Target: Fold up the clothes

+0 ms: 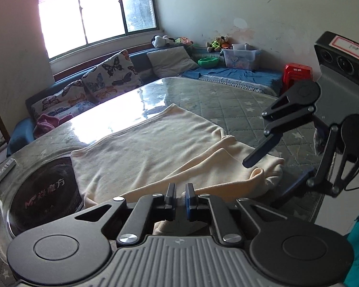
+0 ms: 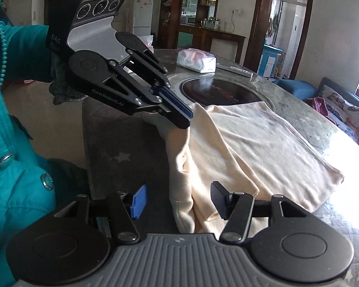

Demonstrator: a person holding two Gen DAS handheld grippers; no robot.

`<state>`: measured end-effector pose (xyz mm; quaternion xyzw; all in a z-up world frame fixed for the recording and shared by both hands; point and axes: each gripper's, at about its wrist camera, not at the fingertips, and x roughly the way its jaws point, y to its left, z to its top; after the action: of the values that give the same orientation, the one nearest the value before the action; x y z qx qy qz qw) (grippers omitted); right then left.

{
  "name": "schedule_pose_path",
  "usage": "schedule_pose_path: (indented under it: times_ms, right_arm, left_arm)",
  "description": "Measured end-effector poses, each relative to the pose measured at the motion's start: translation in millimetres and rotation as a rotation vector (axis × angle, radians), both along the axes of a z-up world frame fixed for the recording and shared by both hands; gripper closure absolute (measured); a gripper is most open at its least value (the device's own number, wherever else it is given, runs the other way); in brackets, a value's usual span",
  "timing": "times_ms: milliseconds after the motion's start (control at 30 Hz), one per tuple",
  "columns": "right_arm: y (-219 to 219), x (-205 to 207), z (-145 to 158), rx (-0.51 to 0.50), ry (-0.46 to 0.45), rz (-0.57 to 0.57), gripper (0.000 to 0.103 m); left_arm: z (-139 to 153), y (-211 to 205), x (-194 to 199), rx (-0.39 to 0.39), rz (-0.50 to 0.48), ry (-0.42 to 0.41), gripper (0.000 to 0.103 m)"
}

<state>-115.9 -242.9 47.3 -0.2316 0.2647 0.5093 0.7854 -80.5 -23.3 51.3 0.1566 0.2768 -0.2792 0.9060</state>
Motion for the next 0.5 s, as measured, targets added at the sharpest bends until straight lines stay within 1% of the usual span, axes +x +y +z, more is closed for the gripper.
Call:
schedule_pose_path:
  times_ms: [33, 133, 167, 233, 300, 367, 400, 467, 500]
  right_arm:
    - [1.3, 0.7, -1.7, 0.002, -0.002, -0.005, 0.046]
    - [5.2, 4.0, -5.4, -0.004, 0.005, -0.026, 0.051]
    - [5.9, 5.4, -6.3, -0.005, 0.011, -0.034, 0.055]
    - [6.8, 8.0, -7.3, -0.003, 0.023, -0.046, 0.059]
    - [6.5, 13.0, -7.4, 0.01, 0.052, -0.067, 0.079]
    - [5.1, 18.7, -6.8, 0.022, 0.082, -0.093, 0.085]
    - [3.7, 21.4, -6.2, 0.032, 0.096, -0.102, 0.088]
    - [1.6, 27.4, -5.2, 0.051, 0.126, -0.117, 0.088]
    - [-0.1, 29.7, -4.5, 0.062, 0.14, -0.123, 0.089]
  left_arm:
    - [-0.7, 0.2, 1.4, -0.004, 0.004, 0.004, 0.095]
    - [-1.9, 1.4, 3.0, -0.02, 0.014, 0.012, 0.095]
    - [-2.2, 1.8, 2.7, -0.023, 0.016, 0.013, 0.095]
    - [-2.6, 2.6, 2.1, -0.029, 0.018, 0.017, 0.095]
    - [-2.8, 3.6, 0.8, -0.033, 0.021, 0.02, 0.094]
    - [-2.4, 5.0, -2.2, -0.034, 0.022, 0.02, 0.093]
    - [-2.1, 5.7, -3.7, -0.034, 0.023, 0.02, 0.091]
    - [-1.3, 8.8, -7.5, -0.038, 0.031, 0.022, 0.09]
    - [-0.9, 10.3, -9.8, -0.036, 0.035, 0.02, 0.087]
